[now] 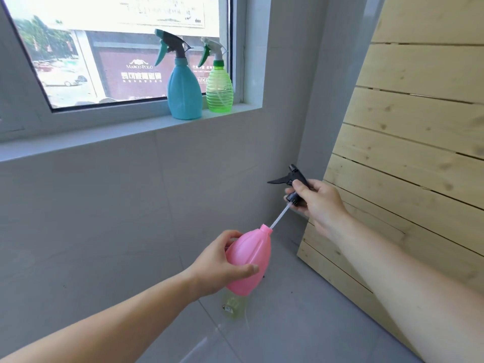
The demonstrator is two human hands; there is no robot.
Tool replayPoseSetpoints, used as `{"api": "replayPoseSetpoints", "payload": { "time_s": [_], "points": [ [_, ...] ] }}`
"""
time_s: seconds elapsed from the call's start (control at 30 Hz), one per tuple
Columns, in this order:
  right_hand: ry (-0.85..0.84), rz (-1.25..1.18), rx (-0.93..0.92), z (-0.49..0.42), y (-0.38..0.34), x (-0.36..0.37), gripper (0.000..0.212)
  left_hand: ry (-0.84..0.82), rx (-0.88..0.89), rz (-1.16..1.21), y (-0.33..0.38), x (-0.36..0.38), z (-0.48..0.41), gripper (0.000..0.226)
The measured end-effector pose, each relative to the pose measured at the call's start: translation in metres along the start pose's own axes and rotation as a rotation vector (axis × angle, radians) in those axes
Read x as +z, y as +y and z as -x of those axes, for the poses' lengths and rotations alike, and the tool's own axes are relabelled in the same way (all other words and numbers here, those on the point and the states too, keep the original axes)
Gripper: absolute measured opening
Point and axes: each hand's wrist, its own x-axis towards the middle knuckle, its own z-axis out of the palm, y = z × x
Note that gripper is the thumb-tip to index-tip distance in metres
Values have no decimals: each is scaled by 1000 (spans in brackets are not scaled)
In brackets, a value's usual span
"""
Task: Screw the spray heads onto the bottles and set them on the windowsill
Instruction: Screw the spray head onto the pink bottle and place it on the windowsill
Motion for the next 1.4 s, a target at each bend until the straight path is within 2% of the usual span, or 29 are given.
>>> {"api": "replayPoseSetpoints", "payload": {
  "time_s": [0.13,0.23,0.3,0.4,0.47,0.57,0.77,0.87,0.97,1.1,1.17,1.23,1.27,1.4],
  "points": [
    [-178,78,40,19,9,18,9,-31,39,-19,15,-13,-1,71],
    [-241,109,59,29,9,27,16,-56,48,-6,22,-24,-1,77],
    [-284,136,69,32,8,29,16,-76,50,20,22,-30,0,69],
    [-363,252,18,33,8,24,14,-120,34,76,24,-34,1,53],
    [-404,286,-9,32,8,20,21,-141,12,86,22,-35,0,58],
    [-497,279,4,30,9,14,25,-181,-10,129,22,-40,0,72],
    [-630,141,65,26,14,14,39,-252,-129,323,18,-50,-6,65],
    [-626,83,81,23,13,13,36,-317,-195,421,18,-47,-7,59],
    [-563,154,86,22,17,13,32,-249,-139,348,17,-39,-9,64],
    [-425,267,67,23,25,18,19,-49,-10,49,24,-30,-8,97],
    [-377,258,64,23,26,20,19,7,-30,-49,30,-25,-9,123],
    [-359,179,87,23,24,21,19,6,-98,-89,32,-23,-12,135],
    [-361,134,103,25,23,22,20,-19,-138,-84,32,-22,-13,132],
    [-345,92,131,33,27,24,26,-180,-214,-12,23,-19,-11,86]
  ]
}}
